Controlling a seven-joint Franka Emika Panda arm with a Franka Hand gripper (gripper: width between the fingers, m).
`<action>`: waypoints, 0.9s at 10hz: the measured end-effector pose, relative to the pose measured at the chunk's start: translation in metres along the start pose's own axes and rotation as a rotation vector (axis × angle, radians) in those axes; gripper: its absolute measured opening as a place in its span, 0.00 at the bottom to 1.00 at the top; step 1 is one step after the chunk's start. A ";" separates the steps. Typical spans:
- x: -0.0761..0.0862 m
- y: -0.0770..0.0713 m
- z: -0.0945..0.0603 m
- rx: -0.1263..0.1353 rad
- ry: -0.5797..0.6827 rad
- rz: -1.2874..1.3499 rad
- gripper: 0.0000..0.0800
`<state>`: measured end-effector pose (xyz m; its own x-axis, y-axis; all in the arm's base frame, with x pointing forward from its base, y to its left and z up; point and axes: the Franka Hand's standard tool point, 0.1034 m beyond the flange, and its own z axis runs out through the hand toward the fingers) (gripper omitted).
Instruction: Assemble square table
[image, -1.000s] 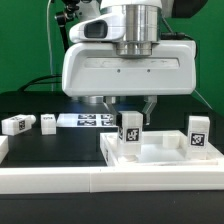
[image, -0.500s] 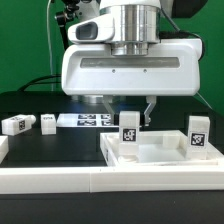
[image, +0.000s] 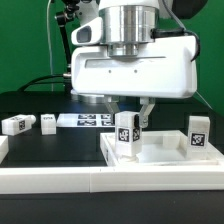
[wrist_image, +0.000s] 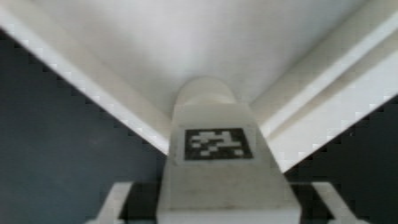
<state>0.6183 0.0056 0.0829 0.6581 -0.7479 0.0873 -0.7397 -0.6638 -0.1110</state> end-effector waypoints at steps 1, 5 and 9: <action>0.000 0.000 0.000 -0.001 0.001 0.043 0.36; -0.001 0.000 0.000 0.001 -0.003 0.335 0.36; -0.002 0.000 0.001 0.009 -0.015 0.541 0.36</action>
Offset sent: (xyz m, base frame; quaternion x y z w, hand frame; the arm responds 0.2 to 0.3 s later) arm -0.0019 0.0029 -0.0035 -0.0212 -0.0048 0.1524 0.9881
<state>0.6175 0.0070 0.0823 0.1858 -0.9826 0.0016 -0.9722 -0.1841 -0.1445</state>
